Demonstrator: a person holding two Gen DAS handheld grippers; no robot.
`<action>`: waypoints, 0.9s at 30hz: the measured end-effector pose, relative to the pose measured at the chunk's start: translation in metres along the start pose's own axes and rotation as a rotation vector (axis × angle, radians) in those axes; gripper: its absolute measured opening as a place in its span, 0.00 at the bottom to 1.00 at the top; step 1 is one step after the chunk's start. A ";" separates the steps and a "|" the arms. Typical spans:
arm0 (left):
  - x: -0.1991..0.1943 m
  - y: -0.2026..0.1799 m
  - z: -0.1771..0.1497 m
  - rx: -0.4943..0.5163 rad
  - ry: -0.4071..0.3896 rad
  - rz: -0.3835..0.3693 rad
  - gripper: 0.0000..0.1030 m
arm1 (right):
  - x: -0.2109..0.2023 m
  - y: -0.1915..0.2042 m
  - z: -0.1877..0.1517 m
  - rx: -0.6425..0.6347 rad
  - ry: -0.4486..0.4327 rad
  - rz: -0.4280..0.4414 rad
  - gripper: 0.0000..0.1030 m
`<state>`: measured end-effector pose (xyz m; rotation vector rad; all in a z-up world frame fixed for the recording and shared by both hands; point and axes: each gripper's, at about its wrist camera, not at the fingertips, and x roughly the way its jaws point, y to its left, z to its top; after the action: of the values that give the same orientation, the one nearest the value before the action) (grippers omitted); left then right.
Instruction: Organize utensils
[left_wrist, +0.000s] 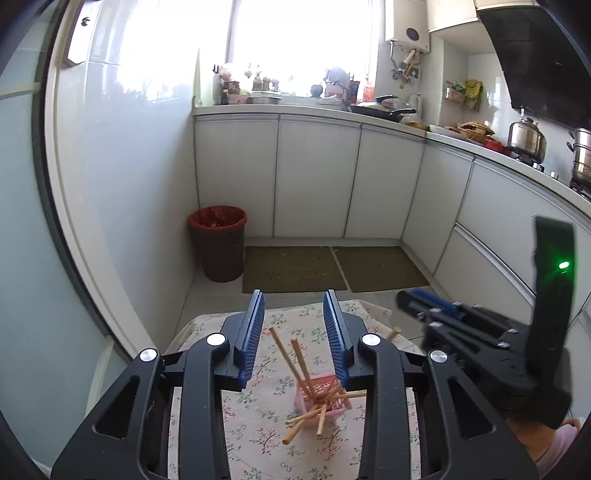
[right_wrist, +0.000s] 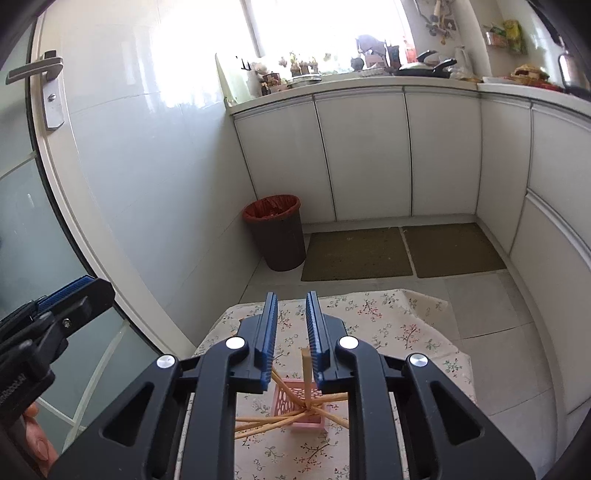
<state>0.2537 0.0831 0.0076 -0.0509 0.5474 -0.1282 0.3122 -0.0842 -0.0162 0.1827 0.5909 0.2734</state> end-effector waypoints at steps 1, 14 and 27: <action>-0.002 0.001 0.000 -0.005 0.003 0.003 0.31 | -0.006 0.002 0.001 -0.007 -0.008 -0.009 0.17; -0.048 -0.006 -0.010 0.004 -0.006 0.003 0.49 | -0.091 -0.015 0.004 0.026 -0.072 -0.081 0.45; -0.078 -0.006 -0.041 0.018 -0.047 0.027 0.94 | -0.115 -0.046 -0.060 -0.075 -0.013 -0.034 0.85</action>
<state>0.1655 0.0872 0.0136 -0.0287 0.4999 -0.1055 0.1954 -0.1573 -0.0165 0.1017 0.5696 0.2607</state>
